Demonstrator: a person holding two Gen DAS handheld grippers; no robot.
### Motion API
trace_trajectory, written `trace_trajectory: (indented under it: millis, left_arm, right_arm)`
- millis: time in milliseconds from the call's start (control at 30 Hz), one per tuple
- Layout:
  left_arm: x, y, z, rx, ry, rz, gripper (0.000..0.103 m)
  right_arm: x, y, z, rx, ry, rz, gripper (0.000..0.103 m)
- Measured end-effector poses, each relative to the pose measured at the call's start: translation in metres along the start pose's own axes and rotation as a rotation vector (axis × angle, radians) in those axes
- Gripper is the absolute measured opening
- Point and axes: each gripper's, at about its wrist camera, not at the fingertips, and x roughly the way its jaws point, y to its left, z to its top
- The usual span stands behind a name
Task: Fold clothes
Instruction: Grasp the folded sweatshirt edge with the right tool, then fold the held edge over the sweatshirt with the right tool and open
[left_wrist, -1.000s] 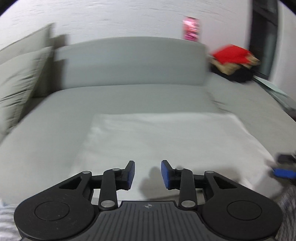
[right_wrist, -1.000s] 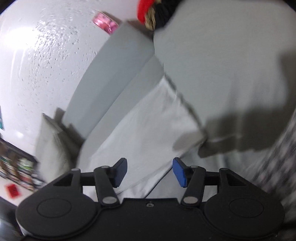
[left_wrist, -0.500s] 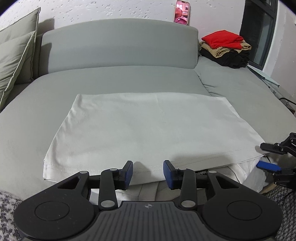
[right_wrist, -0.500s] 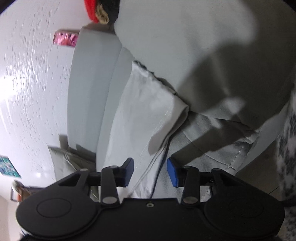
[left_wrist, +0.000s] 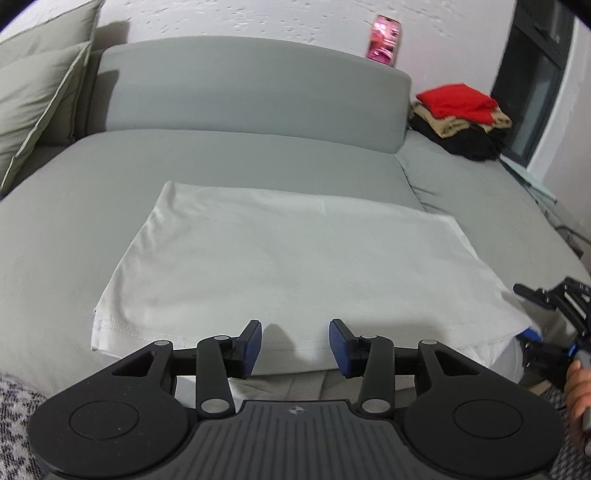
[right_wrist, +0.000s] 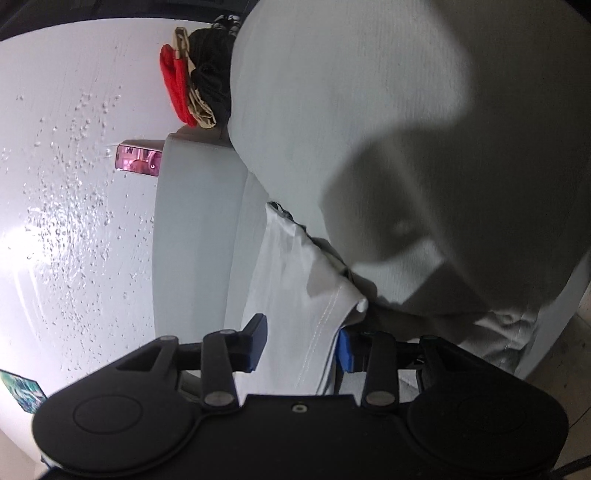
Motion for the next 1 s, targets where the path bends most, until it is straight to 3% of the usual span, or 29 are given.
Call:
trace_trajectory:
  millis: [267, 533, 633, 667, 700, 733, 767, 833, 1000]
  left_arm:
    - [0.002, 0.005, 0.000, -0.032, 0.014, 0.003, 0.042]
    - [0.004, 0.009, 0.013, -0.026, -0.008, 0.018, 0.040]
    - [0.014, 0.018, 0.027, -0.004, 0.031, 0.148, 0.036]
    - [0.017, 0.021, 0.031, 0.003, 0.044, 0.191, 0.031]
    - [0.021, 0.024, 0.036, 0.011, 0.060, 0.237, 0.014]
    - [0.032, 0.029, 0.035, 0.030, 0.131, 0.324, 0.007]
    - [0.042, 0.036, 0.031, 0.040, 0.201, 0.387, 0.007]
    - [0.042, 0.042, 0.027, 0.048, 0.209, 0.385, 0.007]
    - [0.040, 0.033, 0.027, 0.183, 0.211, 0.359, 0.003]
  right_arm:
    - [0.002, -0.005, -0.011, 0.094, 0.170, 0.075, 0.038]
    - [0.017, 0.005, 0.004, 0.037, 0.022, 0.036, 0.038]
    - [0.023, 0.011, 0.005, -0.001, -0.003, 0.007, 0.028]
    - [0.023, 0.012, 0.004, -0.016, -0.011, -0.009, 0.020]
    - [0.023, 0.012, 0.003, -0.031, -0.020, -0.026, 0.017]
    - [0.023, 0.013, 0.002, -0.044, -0.027, -0.042, 0.009]
    - [0.023, 0.012, 0.002, -0.049, -0.029, -0.054, 0.005]
    - [0.023, 0.016, 0.000, -0.086, -0.030, -0.083, 0.004]
    - [0.025, 0.045, -0.008, -0.262, -0.041, -0.213, 0.004]
